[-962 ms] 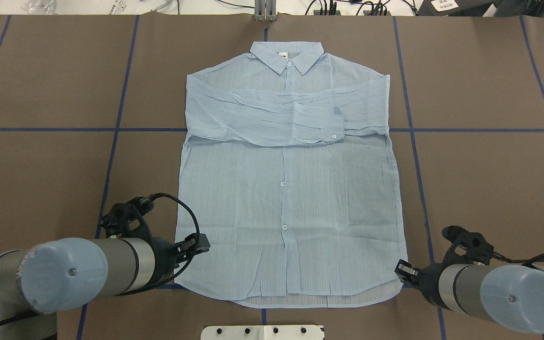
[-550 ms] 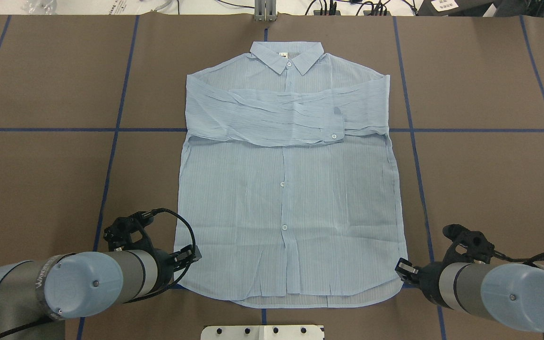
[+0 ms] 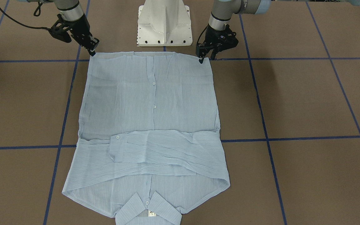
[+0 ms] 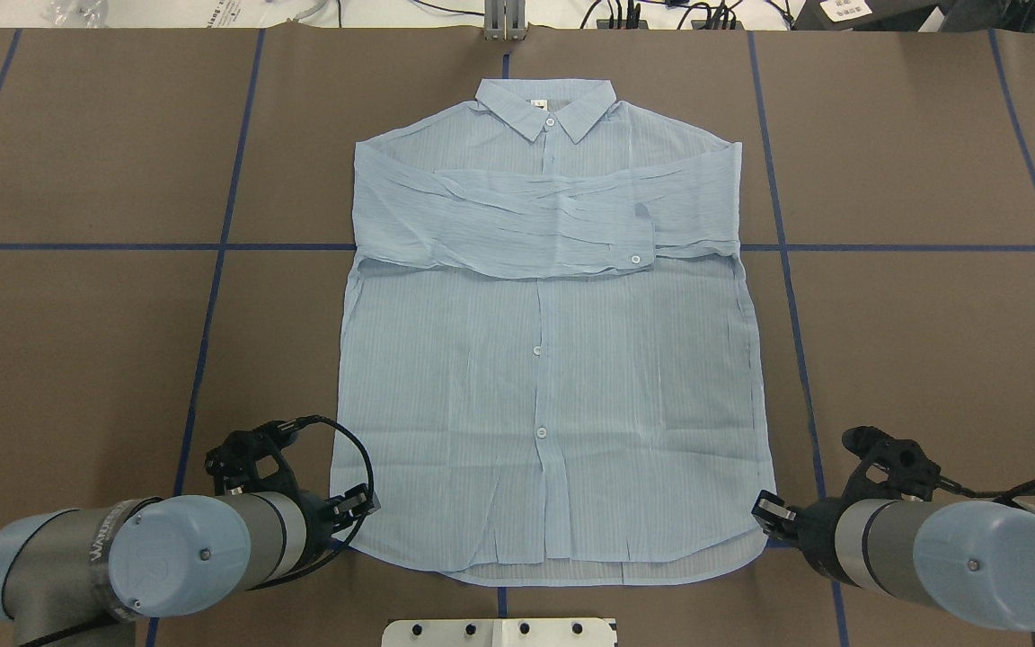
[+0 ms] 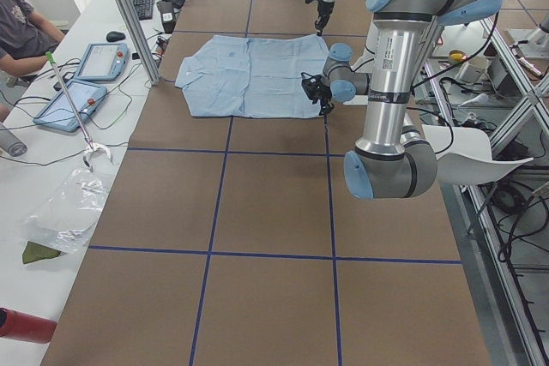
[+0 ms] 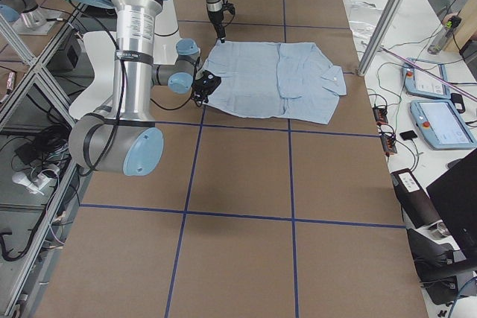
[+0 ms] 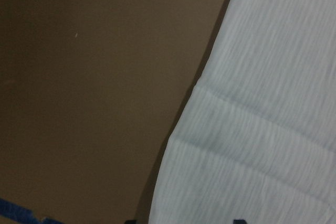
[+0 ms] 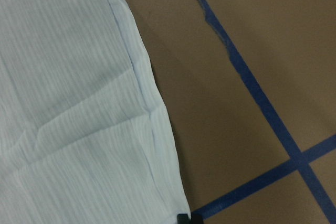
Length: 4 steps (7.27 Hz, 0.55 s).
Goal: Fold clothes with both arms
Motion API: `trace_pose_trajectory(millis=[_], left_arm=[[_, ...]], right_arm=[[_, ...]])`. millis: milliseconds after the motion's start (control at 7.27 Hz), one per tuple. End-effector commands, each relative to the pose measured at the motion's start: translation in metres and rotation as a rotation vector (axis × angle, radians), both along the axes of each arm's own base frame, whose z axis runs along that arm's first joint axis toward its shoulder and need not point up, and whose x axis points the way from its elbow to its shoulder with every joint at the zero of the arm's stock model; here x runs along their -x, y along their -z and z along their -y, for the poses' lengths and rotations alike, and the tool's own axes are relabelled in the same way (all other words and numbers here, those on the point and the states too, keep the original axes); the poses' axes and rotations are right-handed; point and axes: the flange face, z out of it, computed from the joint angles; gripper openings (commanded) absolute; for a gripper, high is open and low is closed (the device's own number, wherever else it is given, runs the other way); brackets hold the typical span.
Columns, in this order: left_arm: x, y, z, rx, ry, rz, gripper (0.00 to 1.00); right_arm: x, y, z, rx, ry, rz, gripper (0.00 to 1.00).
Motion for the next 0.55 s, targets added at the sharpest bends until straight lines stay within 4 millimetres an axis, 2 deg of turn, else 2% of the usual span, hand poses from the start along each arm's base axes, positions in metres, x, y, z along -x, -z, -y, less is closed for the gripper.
trace_pose_trajectory(millis=[0, 275, 412], left_arm=[[-0.0084, -0.0089, -0.0098, 0.012, -0.013, 0.019, 0.6], [-0.008, -0.0083, -0.0097, 0.031, 0.004, 0.014, 0.0], [-0.0066, -0.0062, -0.0091, 0.029, 0.005, 0.009, 0.0]], right_arm=[[-0.0007, -0.0004, 0.0002, 0.0, -0.001, -0.001, 0.0], [-0.0004, -0.0011, 0.0002, 0.0, -0.001, -0.002, 0.0], [-0.0004, -0.0011, 0.0002, -0.001, 0.0, -0.003, 0.0]])
